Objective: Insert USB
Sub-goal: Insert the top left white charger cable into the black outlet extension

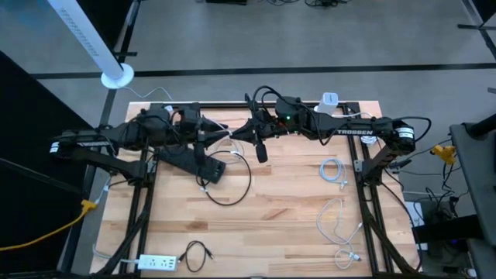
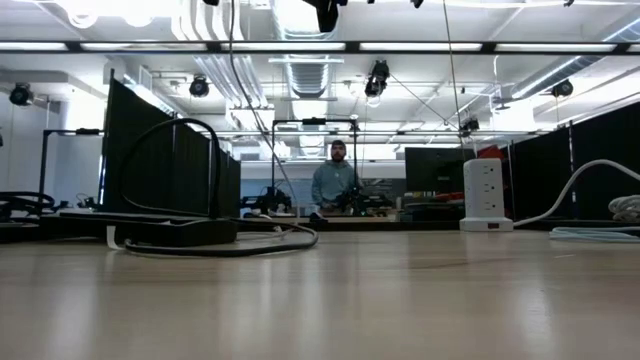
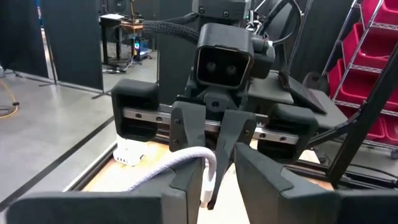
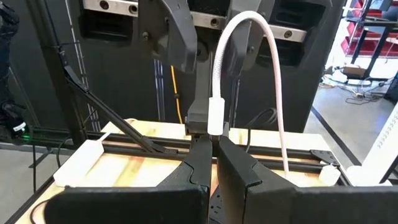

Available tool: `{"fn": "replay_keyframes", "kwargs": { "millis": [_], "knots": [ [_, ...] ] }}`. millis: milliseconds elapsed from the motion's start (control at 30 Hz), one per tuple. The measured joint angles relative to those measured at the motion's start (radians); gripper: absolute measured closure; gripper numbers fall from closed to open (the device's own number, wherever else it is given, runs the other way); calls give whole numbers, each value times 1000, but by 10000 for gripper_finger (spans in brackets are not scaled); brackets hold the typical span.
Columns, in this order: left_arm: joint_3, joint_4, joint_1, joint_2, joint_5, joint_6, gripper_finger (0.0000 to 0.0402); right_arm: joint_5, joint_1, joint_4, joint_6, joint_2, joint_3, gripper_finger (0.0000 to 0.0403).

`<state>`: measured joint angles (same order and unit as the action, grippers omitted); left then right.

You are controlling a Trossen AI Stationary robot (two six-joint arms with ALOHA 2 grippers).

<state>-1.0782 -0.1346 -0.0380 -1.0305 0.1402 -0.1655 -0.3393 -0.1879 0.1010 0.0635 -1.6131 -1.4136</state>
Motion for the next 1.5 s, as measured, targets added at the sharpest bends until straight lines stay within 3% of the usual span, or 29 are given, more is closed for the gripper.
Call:
{"fn": "replay_keyframes", "kwargs": {
  "millis": [167, 233, 1000, 1100, 1500],
  "knots": [
    [0, -15, 0, -10, 1, 33, 390, -1, 0, -4, -1, 0, 0, 403],
    [0, -21, 0, -9, 5, 33, 398, 0, 0, -1, -1, 0, 0, 403],
    [2, -27, -1, 3, 22, 68, 402, 11, 0, 1, -10, 0, 0, 399],
    [2, -35, -1, 3, 31, 71, 402, 22, 0, -2, -28, 0, 0, 375],
    [2, -65, -1, 6, 60, 79, 402, 29, 0, -33, -45, 4, 0, 209]
  ]
}}
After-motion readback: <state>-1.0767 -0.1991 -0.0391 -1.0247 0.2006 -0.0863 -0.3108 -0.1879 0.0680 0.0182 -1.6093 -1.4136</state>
